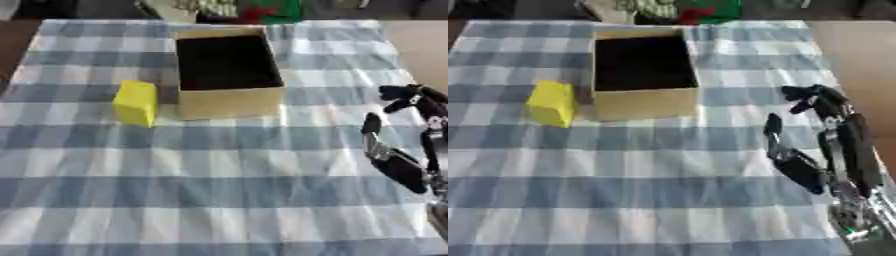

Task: Pick up objects on the table and place them in the box.

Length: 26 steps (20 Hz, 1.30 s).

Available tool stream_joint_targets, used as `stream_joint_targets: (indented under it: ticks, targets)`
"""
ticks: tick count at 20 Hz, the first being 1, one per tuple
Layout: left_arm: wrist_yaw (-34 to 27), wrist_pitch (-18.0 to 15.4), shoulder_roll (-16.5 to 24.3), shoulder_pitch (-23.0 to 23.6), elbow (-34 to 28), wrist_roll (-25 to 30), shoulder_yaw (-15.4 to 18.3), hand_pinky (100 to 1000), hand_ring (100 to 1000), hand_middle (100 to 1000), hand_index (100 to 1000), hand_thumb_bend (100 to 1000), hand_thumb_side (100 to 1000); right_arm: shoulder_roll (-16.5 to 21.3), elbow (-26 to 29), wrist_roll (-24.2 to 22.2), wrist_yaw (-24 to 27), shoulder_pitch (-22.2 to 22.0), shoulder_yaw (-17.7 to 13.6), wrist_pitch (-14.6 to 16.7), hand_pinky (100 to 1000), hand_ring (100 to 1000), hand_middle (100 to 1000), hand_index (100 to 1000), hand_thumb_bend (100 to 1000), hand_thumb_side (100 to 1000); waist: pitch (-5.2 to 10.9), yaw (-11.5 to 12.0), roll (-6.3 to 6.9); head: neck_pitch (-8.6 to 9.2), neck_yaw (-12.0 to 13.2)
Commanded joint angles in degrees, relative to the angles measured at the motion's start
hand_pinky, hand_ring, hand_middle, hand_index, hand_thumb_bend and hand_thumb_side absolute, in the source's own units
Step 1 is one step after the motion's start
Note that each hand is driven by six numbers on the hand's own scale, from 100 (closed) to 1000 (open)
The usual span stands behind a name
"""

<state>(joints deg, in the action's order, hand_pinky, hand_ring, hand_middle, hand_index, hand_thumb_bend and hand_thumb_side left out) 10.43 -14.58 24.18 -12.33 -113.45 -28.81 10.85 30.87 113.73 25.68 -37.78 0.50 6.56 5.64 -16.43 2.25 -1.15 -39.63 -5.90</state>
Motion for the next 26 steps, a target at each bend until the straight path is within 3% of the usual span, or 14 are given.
stream_joint_targets:
  ticks: [1,6,10,15,18,20,21,24,26]
  targets:
    - [0.52,0.0,1.15,-0.4,-1.14,-0.19,0.59,914,708,635,818,338,531,0.48,0.86,0.12,-0.57,0.36,-0.06,-0.22,855,552,616,784,100,415,0.66,0.06,0.11,0.33,-0.04]
    - [1.91,0.24,3.34,-0.76,-1.14,-0.61,0.93,903,715,640,817,354,496,0.43,0.86,0.04,-0.65,0.29,0.04,-0.33,855,551,616,784,100,415,0.84,0.02,0.09,-0.15,-0.51]
    - [5.71,1.51,8.01,-1.23,-1.14,-0.7,1.47,884,723,647,816,373,457,0.53,0.86,-0.07,-0.38,0.12,-0.06,-0.23,855,551,616,784,100,416,1.41,-0.07,0.13,-0.58,-0.67]
    - [12.97,5.24,15.77,-2.92,-0.97,6.21,1.7,847,748,679,825,373,436,0.93,0.86,-0.33,0.06,-0.22,-0.29,0.14,853,552,616,782,100,418,2.24,-0.18,0.25,-0.97,-0.45]
    - [15.63,5.78,22.66,-5.65,3.37,17.21,0.09,848,774,722,853,371,448,1.3,0.86,-0.59,0.41,-0.41,-0.35,0.36,854,552,616,783,100,418,2.84,-0.51,0.53,-1.01,-0.26]
    - [15.04,4.33,26.19,-8.23,7.21,25.17,-1.48,852,790,742,871,378,449,1.46,0.86,-0.8,0.6,-0.51,-0.33,0.45,853,552,616,782,100,418,3.11,-0.71,0.62,-0.95,-0.11]
    - [14.56,3.13,27.68,-9.58,9.1,28.89,-2.21,853,803,754,878,435,376,1.57,0.86,-0.89,0.66,-0.54,-0.32,0.52,853,553,616,782,100,418,3.21,-0.82,0.65,-0.91,-0.03]
    - [13.25,-1.09,30.89,-13.76,14.88,38.35,-4.2,863,828,777,885,513,313,1.79,0.86,-1.1,0.84,-0.58,-0.26,0.69,853,552,616,782,100,417,3.39,-1.1,0.73,-0.74,0.2]
    - [12.92,-3.41,32.19,-16.63,18.68,43.84,-5.5,864,837,782,880,589,226,1.85,0.86,-1.3,0.94,-0.54,-0.16,0.72,853,552,616,782,100,417,3.46,-1.27,0.83,-0.66,0.4]
